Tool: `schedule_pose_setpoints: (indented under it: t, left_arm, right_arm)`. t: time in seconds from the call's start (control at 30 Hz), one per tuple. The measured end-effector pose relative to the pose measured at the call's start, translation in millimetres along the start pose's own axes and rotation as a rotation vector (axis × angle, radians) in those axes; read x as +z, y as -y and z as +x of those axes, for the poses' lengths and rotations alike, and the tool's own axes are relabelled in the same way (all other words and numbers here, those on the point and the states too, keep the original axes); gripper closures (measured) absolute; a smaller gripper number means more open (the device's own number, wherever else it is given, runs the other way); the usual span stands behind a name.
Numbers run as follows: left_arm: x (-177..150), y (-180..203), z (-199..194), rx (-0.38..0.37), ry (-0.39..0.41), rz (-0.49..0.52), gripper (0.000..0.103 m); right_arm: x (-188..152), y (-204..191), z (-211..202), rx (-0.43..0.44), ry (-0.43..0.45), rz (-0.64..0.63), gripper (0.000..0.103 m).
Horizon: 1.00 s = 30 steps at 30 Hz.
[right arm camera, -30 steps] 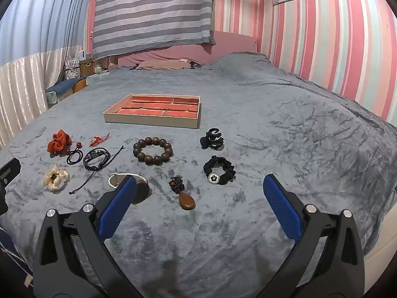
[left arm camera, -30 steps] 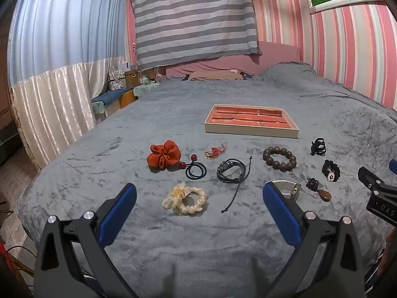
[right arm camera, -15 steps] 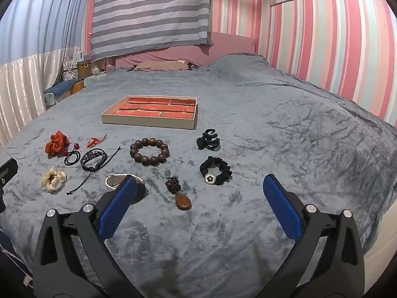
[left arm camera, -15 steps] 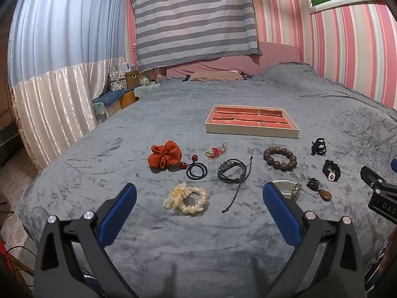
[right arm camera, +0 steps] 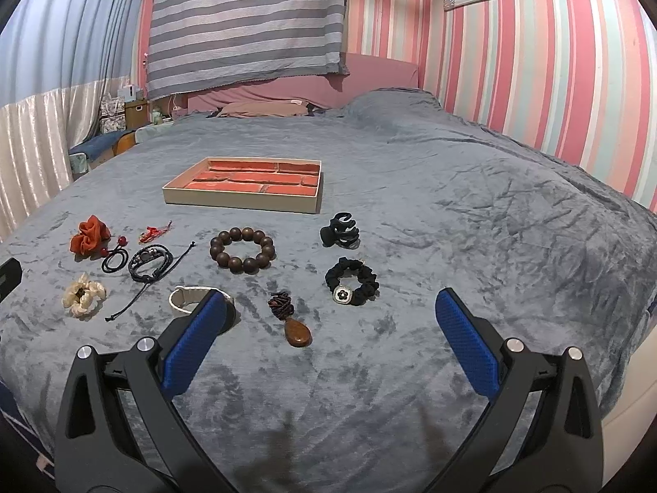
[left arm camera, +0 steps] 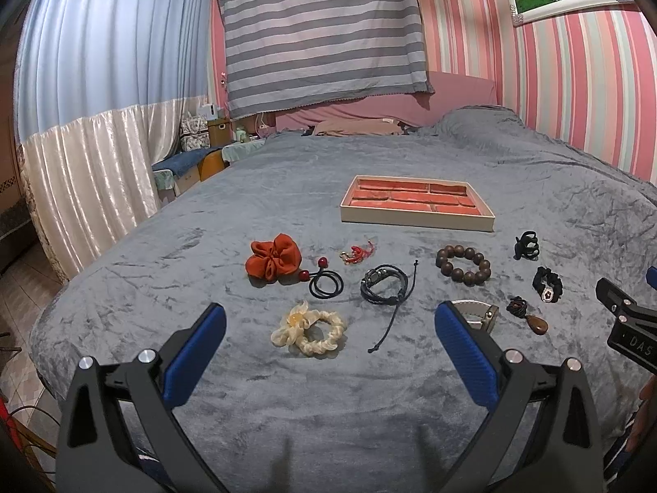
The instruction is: Organize jewelry
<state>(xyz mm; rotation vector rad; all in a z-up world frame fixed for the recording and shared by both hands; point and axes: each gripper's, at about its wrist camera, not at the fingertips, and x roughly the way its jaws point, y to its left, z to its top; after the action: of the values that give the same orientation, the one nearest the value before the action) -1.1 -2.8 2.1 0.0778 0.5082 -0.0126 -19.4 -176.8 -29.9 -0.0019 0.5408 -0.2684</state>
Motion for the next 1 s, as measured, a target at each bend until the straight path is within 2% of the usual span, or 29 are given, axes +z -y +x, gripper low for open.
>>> schedule_pose_setpoints:
  t: [1.0]
  left_arm:
    - [4.3, -0.2, -4.6, -0.008, 0.005, -0.002, 0.004]
  right_arm:
    - [-1.7, 1.3, 0.4, -0.013, -0.004, -0.009, 0.004]
